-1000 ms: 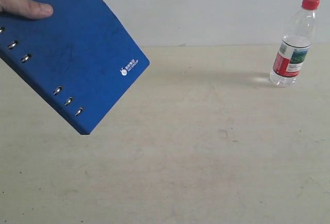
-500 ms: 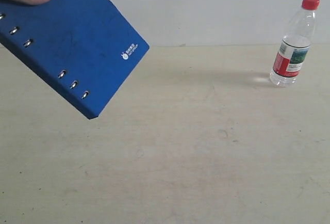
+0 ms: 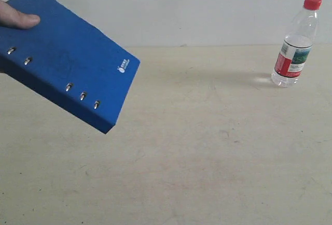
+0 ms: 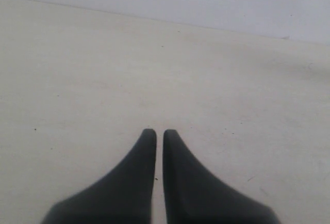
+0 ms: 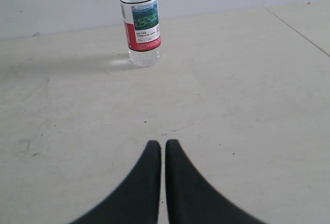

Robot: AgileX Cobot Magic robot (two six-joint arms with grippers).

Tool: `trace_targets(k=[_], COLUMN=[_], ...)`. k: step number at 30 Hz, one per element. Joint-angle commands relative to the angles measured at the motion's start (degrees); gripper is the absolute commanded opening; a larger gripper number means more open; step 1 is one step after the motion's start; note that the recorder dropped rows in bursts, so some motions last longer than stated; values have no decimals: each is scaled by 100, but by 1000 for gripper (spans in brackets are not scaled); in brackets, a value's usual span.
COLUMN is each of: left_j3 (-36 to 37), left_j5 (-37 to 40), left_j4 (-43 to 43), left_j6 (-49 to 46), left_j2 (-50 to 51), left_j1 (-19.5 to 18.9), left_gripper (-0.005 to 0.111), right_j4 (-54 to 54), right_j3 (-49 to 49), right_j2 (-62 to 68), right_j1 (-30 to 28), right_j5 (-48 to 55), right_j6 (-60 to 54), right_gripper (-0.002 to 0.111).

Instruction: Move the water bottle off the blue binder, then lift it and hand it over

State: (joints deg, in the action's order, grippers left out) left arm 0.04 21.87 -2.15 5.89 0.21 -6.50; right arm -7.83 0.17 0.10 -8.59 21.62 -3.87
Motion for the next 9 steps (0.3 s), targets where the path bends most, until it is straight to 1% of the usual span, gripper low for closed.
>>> trace_targets(k=[1, 9], left_j3=[-4, -4], left_j5=[-91, -91], left_j4=[24, 24], left_j6=[-16, -16], left_j2=[-21, -21], left_j1=[29, 29], left_gripper=[5, 5], right_j4=[26, 26], right_j3=[-17, -17], right_j2=[-10, -10], right_j1=[-42, -42], right_j5=[-30, -30], right_j6=[8, 8], right_gripper=[0, 0])
